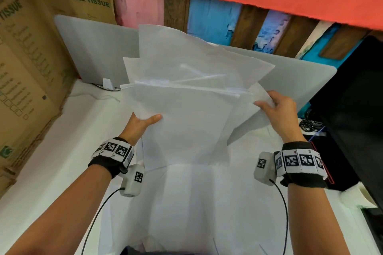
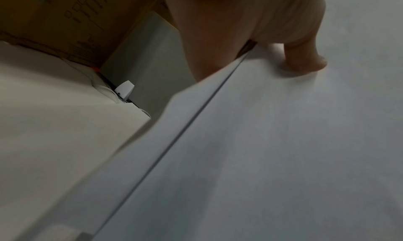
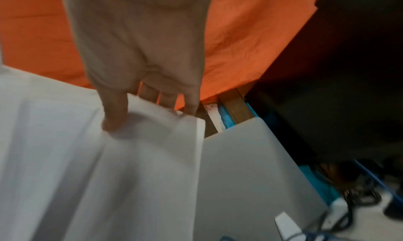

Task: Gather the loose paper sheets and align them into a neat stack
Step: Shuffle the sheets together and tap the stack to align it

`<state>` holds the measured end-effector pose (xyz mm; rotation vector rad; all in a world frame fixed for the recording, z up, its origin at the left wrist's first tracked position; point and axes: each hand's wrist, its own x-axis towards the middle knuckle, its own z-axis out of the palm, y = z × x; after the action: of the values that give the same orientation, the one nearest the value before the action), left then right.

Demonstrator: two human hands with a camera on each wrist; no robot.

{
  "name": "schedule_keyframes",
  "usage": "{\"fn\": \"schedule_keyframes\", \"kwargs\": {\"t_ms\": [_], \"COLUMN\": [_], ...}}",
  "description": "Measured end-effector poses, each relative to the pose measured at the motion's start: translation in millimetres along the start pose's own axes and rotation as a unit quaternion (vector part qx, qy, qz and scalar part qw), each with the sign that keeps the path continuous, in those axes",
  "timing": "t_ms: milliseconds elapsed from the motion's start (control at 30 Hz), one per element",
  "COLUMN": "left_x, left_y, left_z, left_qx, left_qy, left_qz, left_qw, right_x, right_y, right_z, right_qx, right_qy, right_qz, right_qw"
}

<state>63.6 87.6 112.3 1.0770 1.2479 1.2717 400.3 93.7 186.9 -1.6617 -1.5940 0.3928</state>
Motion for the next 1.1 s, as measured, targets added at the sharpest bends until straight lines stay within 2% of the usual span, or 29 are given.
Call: {"fn": "schedule_keyframes", "kwargs": {"t_ms": [67, 133, 200, 267, 333, 367, 400, 433, 467, 500, 533, 567, 600, 633, 733, 833, 933, 1100], "left_x": [1, 1, 1, 0, -1, -1, -1, -1, -1, 0, 1, 2, 2, 2, 2, 3, 5, 3], "left_y": [0, -1, -2, -1, 0, 1, 1, 1, 1, 1, 0, 1, 1, 1, 1, 0, -2, -1], "left_z": [-1, -3, -3, -2, 0, 0, 0, 0, 0, -1, -2, -3, -3, -3, -2, -1, -2, -3], "left_qx": [-0.001, -0.003, -0.002, -0.003, -0.009, -0.01, -0.011, -0.011, -0.01, -0.011, -0.013, -0.014, -0.014, -0.011, -0.012, -0.018, -0.018, -0.019], "left_qy": [0.005, 0.007, 0.004, 0.0, -0.003, -0.004, -0.007, -0.011, -0.016, -0.02, -0.023, -0.022, -0.021, -0.018, 0.004, 0.021, 0.014, 0.006], "left_qz": [-0.003, -0.005, -0.004, 0.0, 0.0, 0.001, 0.003, 0.004, 0.006, 0.004, 0.005, 0.006, 0.01, 0.014, 0.025, 0.02, 0.005, 0.004], "left_qw": [1.0, 1.0, 1.0, 1.0, 1.0, 1.0, 1.0, 1.0, 1.0, 1.0, 1.0, 1.0, 1.0, 1.0, 1.0, 0.999, 1.0, 1.0], "right_x": [-2, -11, -26, -40, -50, -53, -49, -46, -44, -44, -41, -37, -35, -34, -42, -59, -70, -63], "right_y": [5, 13, 23, 31, 27, 18, 18, 17, 12, 0, -6, -6, -2, 2, 23, 40, 40, 44], "right_z": [5, 13, 29, 48, 65, 71, 78, 80, 79, 78, 76, 75, 74, 74, 74, 82, 88, 95], "right_qx": [0.075, 0.216, 0.344, 0.41, 0.421, 0.444, 0.506, 0.535, 0.545, 0.519, 0.508, 0.543, 0.554, 0.551, 0.467, 0.399, 0.354, 0.302], "right_qy": [0.075, 0.148, 0.106, 0.015, -0.033, -0.025, 0.009, 0.04, 0.027, -0.016, -0.056, -0.079, -0.084, -0.071, -0.025, -0.009, -0.055, -0.132], "right_qz": [0.034, 0.112, 0.211, 0.283, 0.29, 0.289, 0.328, 0.324, 0.289, 0.233, 0.195, 0.187, 0.176, 0.171, 0.149, 0.131, 0.119, 0.145], "right_qw": [0.994, 0.958, 0.909, 0.867, 0.859, 0.848, 0.798, 0.779, 0.786, 0.822, 0.837, 0.815, 0.809, 0.814, 0.871, 0.907, 0.926, 0.933]}}
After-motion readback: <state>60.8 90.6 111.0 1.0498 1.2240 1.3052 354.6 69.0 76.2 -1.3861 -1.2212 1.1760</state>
